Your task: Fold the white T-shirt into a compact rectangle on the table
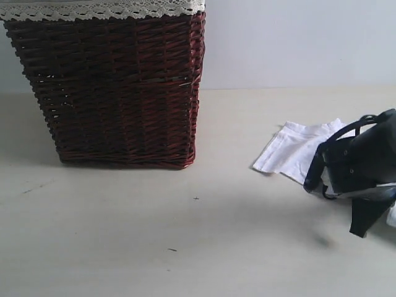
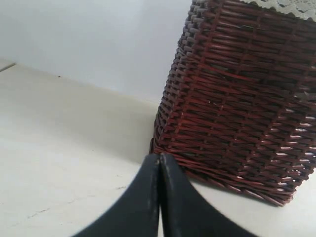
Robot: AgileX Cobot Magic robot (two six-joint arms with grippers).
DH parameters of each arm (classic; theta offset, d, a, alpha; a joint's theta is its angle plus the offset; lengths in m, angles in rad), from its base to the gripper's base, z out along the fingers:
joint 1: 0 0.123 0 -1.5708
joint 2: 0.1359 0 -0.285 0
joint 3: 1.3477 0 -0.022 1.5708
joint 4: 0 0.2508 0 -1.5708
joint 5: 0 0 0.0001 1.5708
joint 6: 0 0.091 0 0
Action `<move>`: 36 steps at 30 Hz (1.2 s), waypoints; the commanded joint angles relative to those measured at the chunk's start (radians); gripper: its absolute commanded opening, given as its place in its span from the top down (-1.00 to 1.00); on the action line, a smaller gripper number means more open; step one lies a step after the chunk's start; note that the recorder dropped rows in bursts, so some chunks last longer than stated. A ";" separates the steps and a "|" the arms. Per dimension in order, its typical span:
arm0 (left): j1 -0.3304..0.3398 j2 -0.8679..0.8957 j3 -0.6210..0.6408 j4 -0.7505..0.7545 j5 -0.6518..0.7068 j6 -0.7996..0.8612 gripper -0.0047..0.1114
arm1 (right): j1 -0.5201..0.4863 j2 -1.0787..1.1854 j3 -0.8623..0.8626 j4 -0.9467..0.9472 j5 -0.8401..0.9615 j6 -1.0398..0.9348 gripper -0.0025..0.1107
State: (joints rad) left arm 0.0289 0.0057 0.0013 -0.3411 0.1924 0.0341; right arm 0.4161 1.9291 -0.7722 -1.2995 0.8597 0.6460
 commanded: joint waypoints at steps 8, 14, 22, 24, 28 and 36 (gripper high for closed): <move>-0.002 -0.006 -0.001 -0.003 -0.001 -0.004 0.92 | 0.062 -0.460 -0.155 0.319 0.083 -0.311 0.96; -0.002 -0.006 -0.001 -0.003 -0.001 -0.004 0.92 | 0.062 -0.617 -0.272 0.453 0.138 -0.469 0.96; -0.002 -0.006 -0.001 -0.003 -0.001 -0.004 0.92 | 0.062 -0.657 -0.332 0.631 0.188 -0.566 0.85; -0.002 -0.006 -0.001 -0.003 -0.001 -0.004 0.92 | 0.062 -0.657 -0.332 0.725 0.181 -0.609 0.95; -0.002 -0.006 -0.001 -0.003 -0.001 -0.004 0.92 | 0.062 -0.678 -0.332 0.887 0.157 -0.658 0.96; -0.002 -0.006 -0.001 -0.003 -0.001 -0.004 0.92 | 0.062 -0.764 -0.332 1.393 0.157 -0.867 0.96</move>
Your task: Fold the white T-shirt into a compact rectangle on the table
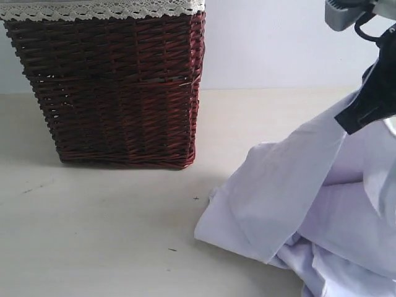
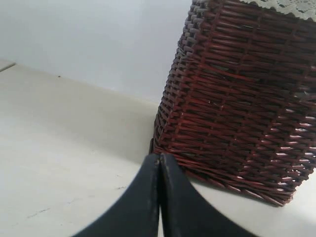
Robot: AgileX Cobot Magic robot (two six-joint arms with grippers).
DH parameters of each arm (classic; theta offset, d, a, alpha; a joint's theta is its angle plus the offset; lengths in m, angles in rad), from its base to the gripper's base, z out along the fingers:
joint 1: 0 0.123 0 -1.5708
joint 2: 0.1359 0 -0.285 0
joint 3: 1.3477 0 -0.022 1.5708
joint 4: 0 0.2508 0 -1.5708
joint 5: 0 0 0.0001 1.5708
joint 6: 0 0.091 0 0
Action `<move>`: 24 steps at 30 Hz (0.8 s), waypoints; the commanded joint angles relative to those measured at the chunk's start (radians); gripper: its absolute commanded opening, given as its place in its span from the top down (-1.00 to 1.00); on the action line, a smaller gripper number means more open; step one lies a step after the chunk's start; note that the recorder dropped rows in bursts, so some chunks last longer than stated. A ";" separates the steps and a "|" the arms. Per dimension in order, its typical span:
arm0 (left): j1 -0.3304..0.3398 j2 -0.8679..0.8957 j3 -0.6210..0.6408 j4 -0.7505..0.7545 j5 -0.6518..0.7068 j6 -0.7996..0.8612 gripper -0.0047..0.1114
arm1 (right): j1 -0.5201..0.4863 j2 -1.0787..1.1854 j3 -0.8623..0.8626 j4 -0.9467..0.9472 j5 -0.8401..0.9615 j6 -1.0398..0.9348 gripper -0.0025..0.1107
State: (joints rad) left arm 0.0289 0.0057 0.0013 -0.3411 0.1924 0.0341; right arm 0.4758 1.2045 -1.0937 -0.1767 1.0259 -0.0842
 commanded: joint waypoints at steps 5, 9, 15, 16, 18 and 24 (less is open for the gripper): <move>-0.002 -0.006 -0.001 -0.003 -0.001 -0.004 0.92 | 0.002 -0.043 -0.010 0.729 0.063 -0.470 0.96; -0.002 -0.006 -0.001 -0.003 -0.001 -0.004 0.92 | 0.002 -0.039 -0.010 0.873 0.150 -0.613 0.96; -0.002 -0.006 -0.001 -0.003 -0.001 -0.004 0.92 | 0.010 -0.032 0.035 1.008 -0.043 -0.624 0.96; -0.002 -0.006 -0.001 -0.003 -0.001 -0.004 0.92 | 0.028 -0.021 0.059 1.078 -0.077 -0.682 0.96; -0.002 -0.006 -0.001 -0.003 -0.001 -0.004 0.92 | 0.069 0.010 0.095 1.158 -0.111 -0.759 0.96; -0.002 -0.006 -0.001 -0.003 -0.001 -0.004 0.92 | 0.117 0.081 0.113 1.088 -0.224 -0.740 0.66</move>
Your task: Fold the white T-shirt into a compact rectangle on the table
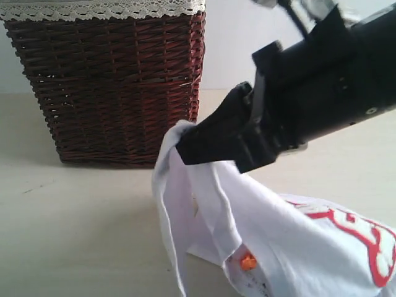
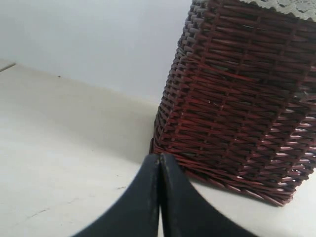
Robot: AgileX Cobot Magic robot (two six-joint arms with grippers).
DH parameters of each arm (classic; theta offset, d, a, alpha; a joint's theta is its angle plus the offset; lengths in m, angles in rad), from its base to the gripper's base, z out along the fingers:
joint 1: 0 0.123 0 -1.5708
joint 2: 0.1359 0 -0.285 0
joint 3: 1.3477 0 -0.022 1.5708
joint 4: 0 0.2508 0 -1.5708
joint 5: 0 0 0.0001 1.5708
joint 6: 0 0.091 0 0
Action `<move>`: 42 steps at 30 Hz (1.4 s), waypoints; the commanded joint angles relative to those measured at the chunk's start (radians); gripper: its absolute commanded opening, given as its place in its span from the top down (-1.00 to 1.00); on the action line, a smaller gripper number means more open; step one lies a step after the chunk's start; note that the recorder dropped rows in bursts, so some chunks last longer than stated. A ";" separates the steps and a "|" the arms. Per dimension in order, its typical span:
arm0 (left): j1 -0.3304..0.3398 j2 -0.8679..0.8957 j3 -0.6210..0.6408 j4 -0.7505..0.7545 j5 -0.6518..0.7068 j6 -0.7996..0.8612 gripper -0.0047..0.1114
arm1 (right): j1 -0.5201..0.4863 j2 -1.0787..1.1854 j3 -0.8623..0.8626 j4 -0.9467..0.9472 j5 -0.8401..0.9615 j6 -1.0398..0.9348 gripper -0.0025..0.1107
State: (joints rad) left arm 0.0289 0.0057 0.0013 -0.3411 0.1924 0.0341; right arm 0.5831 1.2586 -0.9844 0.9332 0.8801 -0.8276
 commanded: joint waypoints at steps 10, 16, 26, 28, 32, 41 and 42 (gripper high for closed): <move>-0.002 -0.006 -0.001 -0.003 -0.001 -0.004 0.92 | 0.010 -0.094 -0.001 -0.541 -0.196 0.410 0.09; -0.002 -0.006 -0.001 -0.003 -0.001 -0.004 0.92 | 0.010 -0.085 0.015 -0.982 0.076 0.828 0.10; -0.002 -0.006 -0.001 -0.003 -0.001 -0.004 0.92 | 0.010 0.130 0.155 -0.933 0.149 0.812 0.47; -0.002 -0.006 -0.001 -0.003 -0.001 -0.004 0.92 | 0.010 0.147 0.186 -0.933 0.111 0.806 0.50; -0.002 -0.006 -0.001 -0.003 -0.001 -0.004 0.92 | 0.010 0.139 0.199 -0.933 0.108 0.822 0.51; -0.002 -0.006 -0.001 -0.003 -0.001 -0.004 0.92 | 0.010 0.044 0.199 -0.921 0.075 0.840 0.53; -0.002 -0.006 -0.001 -0.003 -0.001 -0.004 0.92 | 0.010 0.042 0.199 -0.912 0.074 0.840 0.53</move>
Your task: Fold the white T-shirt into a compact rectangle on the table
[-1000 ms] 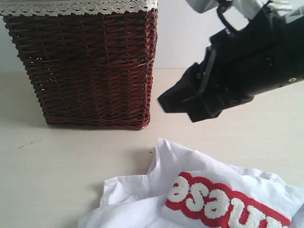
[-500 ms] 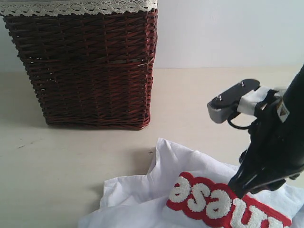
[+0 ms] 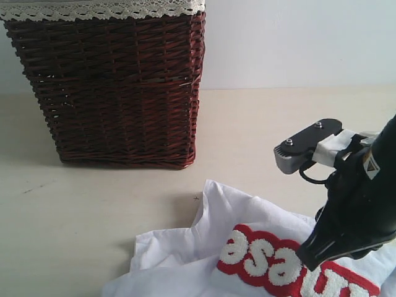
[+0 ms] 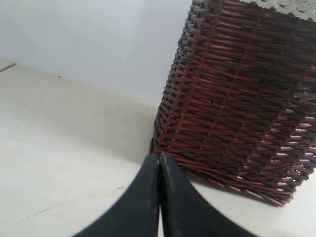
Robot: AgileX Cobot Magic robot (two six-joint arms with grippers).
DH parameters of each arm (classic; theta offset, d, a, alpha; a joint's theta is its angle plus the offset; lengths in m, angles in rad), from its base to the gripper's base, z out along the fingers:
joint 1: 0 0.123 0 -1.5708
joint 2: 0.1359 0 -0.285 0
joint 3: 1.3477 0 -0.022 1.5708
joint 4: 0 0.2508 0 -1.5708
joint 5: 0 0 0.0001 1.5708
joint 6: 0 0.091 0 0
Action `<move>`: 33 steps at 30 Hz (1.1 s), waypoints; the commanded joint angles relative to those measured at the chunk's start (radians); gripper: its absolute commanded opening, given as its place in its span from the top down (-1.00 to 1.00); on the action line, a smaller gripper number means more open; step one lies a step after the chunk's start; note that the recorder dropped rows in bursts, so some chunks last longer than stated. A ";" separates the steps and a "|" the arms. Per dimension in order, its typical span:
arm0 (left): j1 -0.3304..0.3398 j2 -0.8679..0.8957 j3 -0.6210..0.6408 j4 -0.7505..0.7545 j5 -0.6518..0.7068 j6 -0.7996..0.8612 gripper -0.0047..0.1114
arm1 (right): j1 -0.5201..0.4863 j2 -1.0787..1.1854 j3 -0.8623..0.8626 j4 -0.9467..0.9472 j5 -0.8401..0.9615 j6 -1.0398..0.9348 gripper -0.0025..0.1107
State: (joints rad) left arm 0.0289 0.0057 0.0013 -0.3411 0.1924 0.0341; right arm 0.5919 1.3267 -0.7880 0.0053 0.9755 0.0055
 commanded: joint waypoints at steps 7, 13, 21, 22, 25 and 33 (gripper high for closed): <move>-0.002 -0.006 -0.001 -0.003 -0.001 -0.004 0.92 | 0.001 -0.043 0.003 0.056 -0.022 -0.005 0.53; -0.002 -0.006 -0.001 -0.012 -0.063 -0.008 0.92 | 0.001 -0.072 0.003 0.056 -0.028 -0.005 0.53; -0.002 -0.006 -0.001 -0.173 -0.302 -0.045 0.92 | 0.001 -0.081 0.003 0.056 -0.030 -0.005 0.53; -0.002 -0.006 -0.001 -0.173 -0.317 -0.090 0.92 | 0.001 -0.081 0.003 0.056 -0.030 -0.005 0.53; -0.038 -0.006 -0.052 -0.078 -0.107 -0.149 0.92 | 0.001 -0.081 0.003 0.056 -0.032 -0.005 0.53; -0.371 0.092 -0.080 -0.695 -0.014 0.600 0.92 | 0.001 -0.081 0.003 0.043 -0.040 -0.005 0.53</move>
State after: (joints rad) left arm -0.2495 0.0423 -0.0730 -0.7965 0.1712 0.3649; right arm 0.5919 1.2509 -0.7880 0.0568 0.9518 0.0075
